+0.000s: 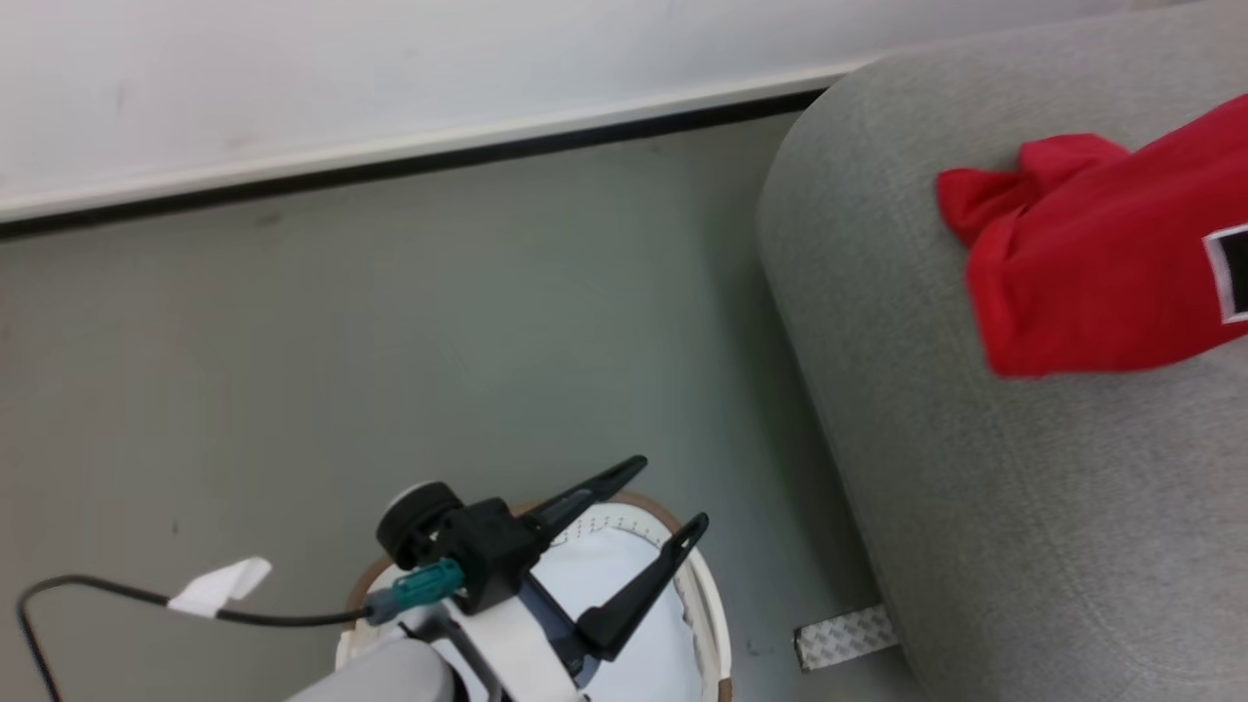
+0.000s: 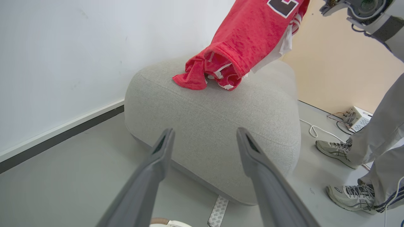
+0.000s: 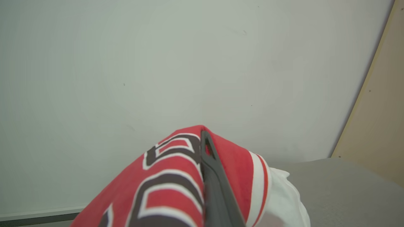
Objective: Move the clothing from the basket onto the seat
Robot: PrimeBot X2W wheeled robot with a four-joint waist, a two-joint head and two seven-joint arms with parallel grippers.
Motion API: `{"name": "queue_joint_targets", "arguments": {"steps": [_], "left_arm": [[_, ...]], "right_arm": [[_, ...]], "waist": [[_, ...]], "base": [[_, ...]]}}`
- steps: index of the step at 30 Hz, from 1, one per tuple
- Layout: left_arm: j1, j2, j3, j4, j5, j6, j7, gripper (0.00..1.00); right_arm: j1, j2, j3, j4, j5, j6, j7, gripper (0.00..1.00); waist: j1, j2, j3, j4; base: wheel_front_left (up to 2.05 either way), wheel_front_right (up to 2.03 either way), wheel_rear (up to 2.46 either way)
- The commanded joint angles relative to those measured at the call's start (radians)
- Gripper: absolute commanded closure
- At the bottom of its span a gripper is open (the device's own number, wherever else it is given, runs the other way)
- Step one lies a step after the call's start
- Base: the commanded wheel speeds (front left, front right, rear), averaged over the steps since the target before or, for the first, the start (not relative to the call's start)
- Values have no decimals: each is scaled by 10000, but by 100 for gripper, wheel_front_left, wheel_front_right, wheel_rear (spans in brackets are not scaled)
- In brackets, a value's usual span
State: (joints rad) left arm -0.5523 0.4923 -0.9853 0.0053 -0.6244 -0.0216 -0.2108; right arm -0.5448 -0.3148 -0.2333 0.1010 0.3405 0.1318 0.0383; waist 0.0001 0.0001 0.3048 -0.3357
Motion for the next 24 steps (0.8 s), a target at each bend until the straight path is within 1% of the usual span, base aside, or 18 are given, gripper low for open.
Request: {"name": "queue_joint_targets", "arguments": {"steps": [1, 4, 9, 11, 14, 17, 22, 24], "left_arm": [[-102, 128, 38, -71, 108, -42, 34, 0], [-173, 529, 163, -377, 146, -31, 102, 0], [-188, 1174, 443, -812, 36, 39, 152, 0], [-205, 1366, 522, -989, 29, 27, 151, 0], [-281, 1579, 618, -1254, 27, 47, 203, 0], [-336, 1822, 725, -1531, -1, 108, 258, 0], [-385, 2213, 884, -1867, -17, 120, 367, 0], [-350, 2357, 914, -1958, -29, 146, 406, 0]], "right_arm": [[-161, -102, -117, 38, -124, -23, 54, 100], [-635, -259, -914, 171, -226, -23, 310, 100], [-1343, -92, -2759, 225, -32, -23, 617, 100], [-1530, -45, -3419, 270, -61, -23, 722, 100], [-1475, -188, -4315, 547, -339, -23, 832, 100], [-1161, -111, -4687, 1212, -732, -23, 978, 100], [-917, 524, -4897, 2475, -1506, -23, 850, 100], [-805, 806, -4837, 2984, -1810, -23, 1058, 100]], "waist": [[-1, -1, 459, 297], [-1, -1, 930, 460], [-1, -1, 1611, 583], [-1, -1, 1822, 617], [-1, -1, 2124, 671], [-1, -1, 2457, 677], [-1, -1, 2910, 620], [-1, -1, 3012, 593]], "base": [[0, 0, 0], [0, 0, 0], [0, 0, 0], [0, 0, 0], [0, 0, 0], [0, 0, 0], [0, 0, 0], [0, 0, 0]]}}
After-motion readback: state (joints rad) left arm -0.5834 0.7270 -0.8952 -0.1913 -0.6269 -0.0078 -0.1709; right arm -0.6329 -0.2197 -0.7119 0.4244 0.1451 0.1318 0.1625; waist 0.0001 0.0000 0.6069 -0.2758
